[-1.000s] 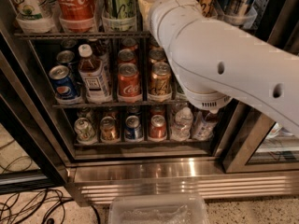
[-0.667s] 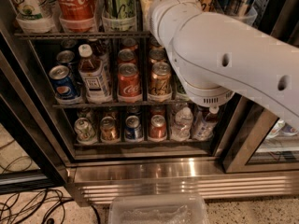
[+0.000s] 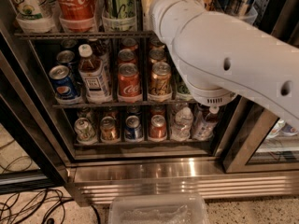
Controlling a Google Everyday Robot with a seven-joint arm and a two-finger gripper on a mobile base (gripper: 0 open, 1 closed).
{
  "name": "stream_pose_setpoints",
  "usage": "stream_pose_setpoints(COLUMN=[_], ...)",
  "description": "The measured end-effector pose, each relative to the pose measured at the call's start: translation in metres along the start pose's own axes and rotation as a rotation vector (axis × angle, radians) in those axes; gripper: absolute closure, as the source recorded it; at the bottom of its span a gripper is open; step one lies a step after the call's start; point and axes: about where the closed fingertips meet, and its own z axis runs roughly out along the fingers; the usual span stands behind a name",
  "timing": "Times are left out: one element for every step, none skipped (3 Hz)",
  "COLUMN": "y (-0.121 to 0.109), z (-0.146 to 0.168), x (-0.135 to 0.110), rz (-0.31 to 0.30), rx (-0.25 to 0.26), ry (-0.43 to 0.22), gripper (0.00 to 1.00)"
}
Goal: Pick water bottle from top shelf of fridge
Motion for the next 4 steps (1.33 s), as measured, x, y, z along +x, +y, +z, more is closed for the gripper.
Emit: stream_pose_setpoints(y=[-0.007,-0.013,-0.018,-0.027], z=[-0.007,-0.014,-0.023,-0.041], x=[-0.029,-0.044,-0.047,-0.033], rz=[0.038,0.074,0.097,0.097], rx=[0.008,0.015,0.015,0.000], ry=[-0.081,-0.134,-0.145,-0.079], gripper=[1.00,1.00,1.00,1.00])
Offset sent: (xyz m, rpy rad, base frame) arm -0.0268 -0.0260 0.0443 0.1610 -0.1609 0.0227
